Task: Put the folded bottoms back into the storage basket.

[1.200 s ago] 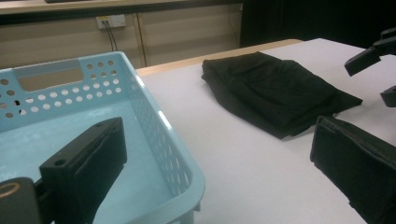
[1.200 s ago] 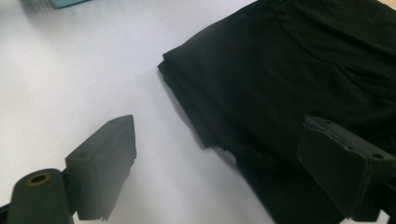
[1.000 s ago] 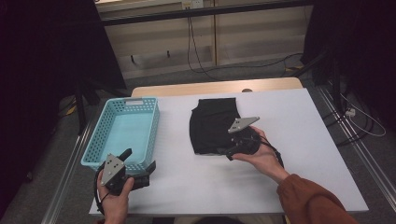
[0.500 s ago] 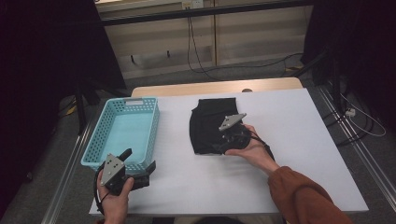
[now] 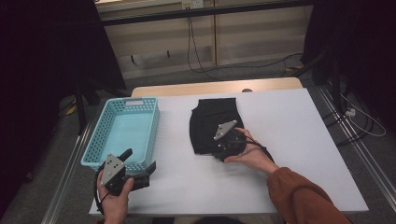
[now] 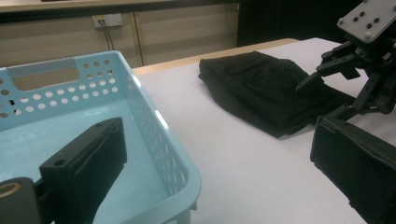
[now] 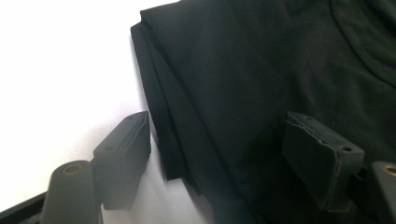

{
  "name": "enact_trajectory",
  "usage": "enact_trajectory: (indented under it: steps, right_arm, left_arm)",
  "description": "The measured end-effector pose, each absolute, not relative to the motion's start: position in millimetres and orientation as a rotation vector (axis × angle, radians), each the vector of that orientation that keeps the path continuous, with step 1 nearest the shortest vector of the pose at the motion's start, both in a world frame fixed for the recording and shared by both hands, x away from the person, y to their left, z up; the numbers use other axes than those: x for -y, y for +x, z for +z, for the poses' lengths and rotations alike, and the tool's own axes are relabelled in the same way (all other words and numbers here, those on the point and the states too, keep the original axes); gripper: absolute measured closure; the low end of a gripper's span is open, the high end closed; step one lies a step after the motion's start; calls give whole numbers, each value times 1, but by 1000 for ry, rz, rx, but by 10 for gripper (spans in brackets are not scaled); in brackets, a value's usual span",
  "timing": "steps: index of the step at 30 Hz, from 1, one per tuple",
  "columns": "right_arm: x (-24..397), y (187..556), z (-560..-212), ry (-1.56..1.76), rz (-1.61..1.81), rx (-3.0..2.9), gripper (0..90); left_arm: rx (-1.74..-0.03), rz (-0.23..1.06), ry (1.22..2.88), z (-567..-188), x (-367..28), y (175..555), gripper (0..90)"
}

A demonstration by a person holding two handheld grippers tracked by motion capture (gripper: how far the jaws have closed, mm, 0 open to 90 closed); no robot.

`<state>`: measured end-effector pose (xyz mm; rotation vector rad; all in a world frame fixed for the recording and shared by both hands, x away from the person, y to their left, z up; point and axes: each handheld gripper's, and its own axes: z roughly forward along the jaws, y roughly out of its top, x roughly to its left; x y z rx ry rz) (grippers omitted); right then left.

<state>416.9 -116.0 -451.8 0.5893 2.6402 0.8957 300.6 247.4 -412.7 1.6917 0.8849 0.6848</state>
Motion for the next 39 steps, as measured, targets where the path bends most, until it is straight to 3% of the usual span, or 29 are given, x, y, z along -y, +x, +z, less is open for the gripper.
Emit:
enact_trajectory:
  steps: [6, 9, 19, 22, 32, 39]
  right_arm:
    - [118, 422, -450, 574, 872, -2657, 378]
    - [116, 422, -448, 528, 826, -2653, 528]
    - [119, 425, -448, 439, 827, -2660, 672]
    - [118, 424, -448, 412, 782, -2633, 782]
    - [128, 427, -452, 434, 885, -2607, 771]
    - [128, 426, -451, 497, 904, -2581, 840]
  left_arm:
    - [-883, 686, 1701, -413, -247, 301, 37]
    - [-882, 687, 1695, -413, -248, 300, 37]
    - [-892, 686, 1698, -413, -247, 301, 38]
    - [-891, 687, 1702, -413, -248, 301, 37]
    - [-887, 687, 1707, -413, -247, 301, 38]
    - [-884, 693, 1703, -413, -247, 301, 38]
